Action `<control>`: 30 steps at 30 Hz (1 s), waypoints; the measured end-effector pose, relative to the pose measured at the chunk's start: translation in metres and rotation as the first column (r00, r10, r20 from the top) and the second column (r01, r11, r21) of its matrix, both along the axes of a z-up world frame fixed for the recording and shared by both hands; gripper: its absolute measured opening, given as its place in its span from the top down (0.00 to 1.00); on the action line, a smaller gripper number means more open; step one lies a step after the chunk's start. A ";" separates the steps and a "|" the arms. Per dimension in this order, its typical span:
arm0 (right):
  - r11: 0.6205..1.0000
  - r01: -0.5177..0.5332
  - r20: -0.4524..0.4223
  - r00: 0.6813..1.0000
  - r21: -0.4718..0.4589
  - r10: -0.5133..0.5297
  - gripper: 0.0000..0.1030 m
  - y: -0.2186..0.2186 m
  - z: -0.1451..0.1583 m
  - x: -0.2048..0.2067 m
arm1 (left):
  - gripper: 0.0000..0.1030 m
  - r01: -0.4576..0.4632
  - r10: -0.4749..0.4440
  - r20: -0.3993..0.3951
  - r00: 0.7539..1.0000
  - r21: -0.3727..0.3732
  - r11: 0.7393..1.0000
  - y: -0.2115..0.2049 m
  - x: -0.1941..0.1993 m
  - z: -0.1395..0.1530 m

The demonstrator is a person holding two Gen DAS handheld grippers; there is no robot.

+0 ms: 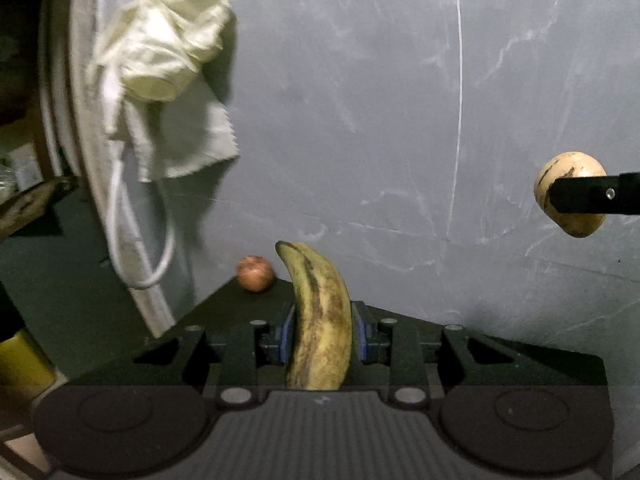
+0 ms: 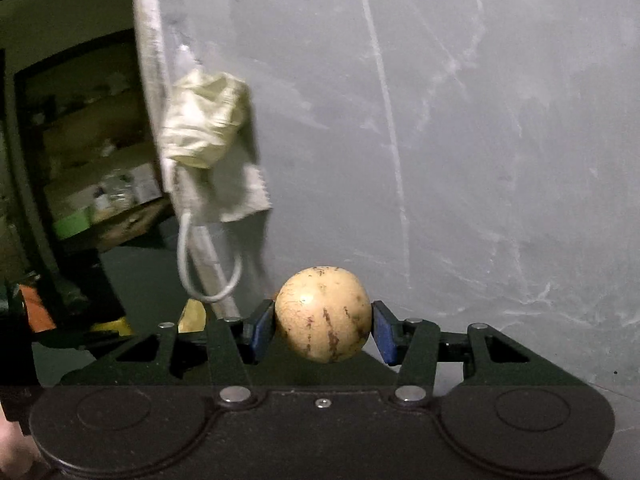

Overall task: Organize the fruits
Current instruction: 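Grasp the brown banana with the left gripper while the right grasps a striped melon, then carry the brown banana and striped melon over the silver tray with both grippers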

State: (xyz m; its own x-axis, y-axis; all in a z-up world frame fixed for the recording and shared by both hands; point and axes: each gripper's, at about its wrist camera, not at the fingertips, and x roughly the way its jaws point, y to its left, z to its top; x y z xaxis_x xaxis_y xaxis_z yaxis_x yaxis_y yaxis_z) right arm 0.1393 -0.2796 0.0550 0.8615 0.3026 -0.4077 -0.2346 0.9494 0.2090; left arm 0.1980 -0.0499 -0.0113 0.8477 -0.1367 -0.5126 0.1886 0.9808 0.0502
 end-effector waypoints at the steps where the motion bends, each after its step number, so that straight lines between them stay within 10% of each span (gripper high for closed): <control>1: 1.000 -0.017 0.006 1.000 0.002 0.017 0.49 0.000 0.003 -0.007 | 0.69 -0.015 0.015 0.007 1.000 0.000 1.000 0.003 -0.009 0.005; 14: 0.960 -0.281 0.047 0.959 -0.002 0.281 0.49 0.032 0.018 -0.079 | 0.69 -0.187 0.186 0.033 0.982 0.015 0.982 0.035 -0.124 0.022; 30: 0.883 -0.465 -0.109 0.883 -0.065 0.456 0.49 0.070 -0.048 -0.112 | 0.69 -0.194 0.195 -0.138 0.971 0.021 0.981 0.047 -0.198 -0.054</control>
State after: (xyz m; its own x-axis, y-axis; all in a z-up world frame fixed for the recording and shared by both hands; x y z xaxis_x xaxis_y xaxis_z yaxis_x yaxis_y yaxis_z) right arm 0.0276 -0.2099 0.0074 0.5928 0.6162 -0.5184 -0.6343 0.7540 0.1709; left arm 0.0002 -0.0029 -0.0653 0.7782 0.0278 -0.6275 -0.0003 0.9990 0.0439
